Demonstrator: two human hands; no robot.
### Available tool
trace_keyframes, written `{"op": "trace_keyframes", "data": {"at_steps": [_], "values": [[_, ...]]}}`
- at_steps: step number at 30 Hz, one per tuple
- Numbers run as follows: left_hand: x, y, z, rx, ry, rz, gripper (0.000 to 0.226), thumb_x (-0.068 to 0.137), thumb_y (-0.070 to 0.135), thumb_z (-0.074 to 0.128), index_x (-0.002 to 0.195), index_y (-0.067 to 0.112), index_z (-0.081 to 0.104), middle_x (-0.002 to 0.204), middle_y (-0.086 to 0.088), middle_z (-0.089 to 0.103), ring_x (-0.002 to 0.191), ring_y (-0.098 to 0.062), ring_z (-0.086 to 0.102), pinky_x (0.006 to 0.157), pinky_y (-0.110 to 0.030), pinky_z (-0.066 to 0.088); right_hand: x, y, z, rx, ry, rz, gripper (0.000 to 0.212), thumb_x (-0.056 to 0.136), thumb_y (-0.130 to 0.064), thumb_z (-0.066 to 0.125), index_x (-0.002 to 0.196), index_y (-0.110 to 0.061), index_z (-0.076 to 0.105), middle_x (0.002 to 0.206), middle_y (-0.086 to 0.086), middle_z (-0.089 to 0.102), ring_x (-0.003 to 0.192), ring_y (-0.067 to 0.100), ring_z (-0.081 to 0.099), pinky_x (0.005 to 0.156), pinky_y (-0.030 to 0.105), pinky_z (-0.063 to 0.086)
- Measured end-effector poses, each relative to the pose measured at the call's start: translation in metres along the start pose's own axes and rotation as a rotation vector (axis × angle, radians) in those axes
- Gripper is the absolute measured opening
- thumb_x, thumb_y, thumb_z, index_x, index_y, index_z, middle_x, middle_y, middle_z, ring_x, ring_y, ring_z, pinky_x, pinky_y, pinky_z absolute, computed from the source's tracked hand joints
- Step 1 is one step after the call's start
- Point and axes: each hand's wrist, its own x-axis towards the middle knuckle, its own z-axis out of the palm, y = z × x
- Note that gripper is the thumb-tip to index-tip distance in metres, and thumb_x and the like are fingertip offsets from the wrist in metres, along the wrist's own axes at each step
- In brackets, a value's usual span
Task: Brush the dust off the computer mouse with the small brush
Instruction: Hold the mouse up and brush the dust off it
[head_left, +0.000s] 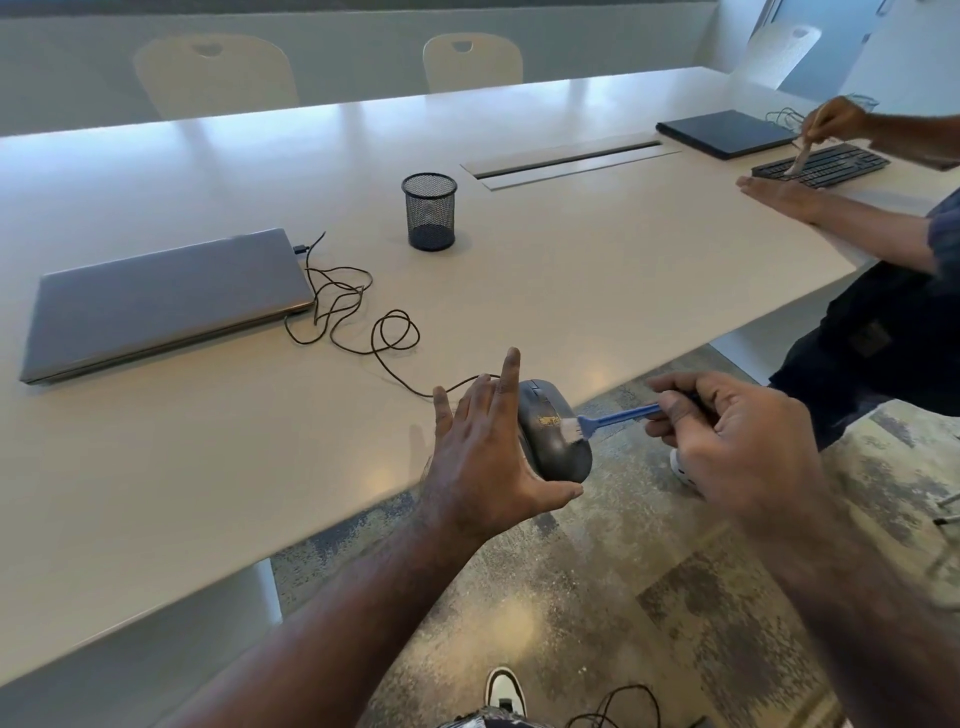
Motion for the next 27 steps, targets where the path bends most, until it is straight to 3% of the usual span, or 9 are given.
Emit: {"op": "trace_keyframes", "data": {"at_steps": [3, 7, 10, 14, 18, 21, 27], "values": [[-0.001, -0.001, 0.0, -0.004, -0.003, -0.002, 0.145, 0.058, 0.074, 0.077, 0.152, 0.034, -0.026, 0.162, -0.004, 0.023, 0.152, -0.019, 0.011, 0.12, -0.051, -0.016, 0.007, 0.005, -0.008, 0.025, 0.018, 0.045, 0.021, 0.094, -0.016, 0.062, 0.091, -0.036, 0.068, 0.075, -0.019, 0.072, 0.071, 0.002, 0.071, 0.064, 0.024, 0.06], [0.0, -0.001, 0.001, -0.008, -0.004, 0.001, 0.145, 0.057, 0.075, 0.076, 0.153, 0.033, -0.023, 0.16, -0.005, 0.025, 0.152, -0.019, 0.013, 0.121, -0.054, -0.012, 0.004, 0.001, -0.005, 0.116, -0.025, 0.011, 0.021, 0.093, -0.014, 0.063, 0.094, -0.033, 0.07, 0.077, -0.014, 0.074, 0.072, 0.006, 0.073, 0.065, 0.022, 0.059], [0.001, -0.001, 0.003, -0.01, -0.008, 0.01, 0.144, 0.056, 0.076, 0.075, 0.153, 0.034, -0.023, 0.16, -0.005, 0.027, 0.151, -0.02, 0.015, 0.121, -0.054, -0.012, 0.004, 0.002, 0.001, 0.038, -0.055, 0.014, 0.023, 0.094, -0.016, 0.063, 0.091, -0.038, 0.068, 0.075, -0.019, 0.072, 0.071, 0.002, 0.072, 0.064, 0.026, 0.061], [0.001, -0.004, 0.003, -0.014, -0.008, 0.005, 0.144, 0.055, 0.076, 0.075, 0.153, 0.035, -0.022, 0.159, -0.003, 0.027, 0.151, -0.019, 0.014, 0.121, -0.053, -0.013, 0.012, 0.008, -0.006, -0.037, 0.028, -0.008, 0.026, 0.094, -0.019, 0.062, 0.087, -0.044, 0.065, 0.078, -0.024, 0.071, 0.073, -0.002, 0.07, 0.067, 0.025, 0.06], [0.002, -0.005, 0.004, -0.008, -0.027, 0.005, 0.143, 0.055, 0.076, 0.073, 0.152, 0.036, -0.023, 0.161, -0.004, 0.025, 0.152, -0.02, 0.012, 0.12, -0.054, -0.013, 0.012, -0.001, -0.009, -0.099, 0.014, -0.23, 0.021, 0.093, -0.02, 0.06, 0.107, -0.033, 0.069, 0.083, -0.019, 0.071, 0.082, 0.0, 0.07, 0.073, 0.023, 0.059], [0.003, -0.005, 0.004, -0.006, -0.034, 0.015, 0.143, 0.056, 0.076, 0.074, 0.152, 0.036, -0.025, 0.161, -0.004, 0.025, 0.152, -0.019, 0.012, 0.121, -0.054, -0.013, 0.009, -0.008, -0.007, -0.23, -0.074, -0.444, 0.031, 0.087, -0.001, 0.066, 0.109, -0.021, 0.072, 0.097, -0.014, 0.07, 0.088, -0.001, 0.067, 0.079, 0.018, 0.055], [0.004, -0.009, 0.002, 0.009, -0.041, 0.005, 0.145, 0.056, 0.076, 0.075, 0.152, 0.035, -0.025, 0.162, -0.004, 0.024, 0.152, -0.019, 0.012, 0.12, -0.053, -0.014, 0.009, -0.018, -0.015, -0.425, -0.23, -0.57, 0.039, 0.076, 0.012, 0.071, 0.105, -0.014, 0.074, 0.1, -0.003, 0.074, 0.079, 0.016, 0.071, 0.067, 0.037, 0.061]]}}
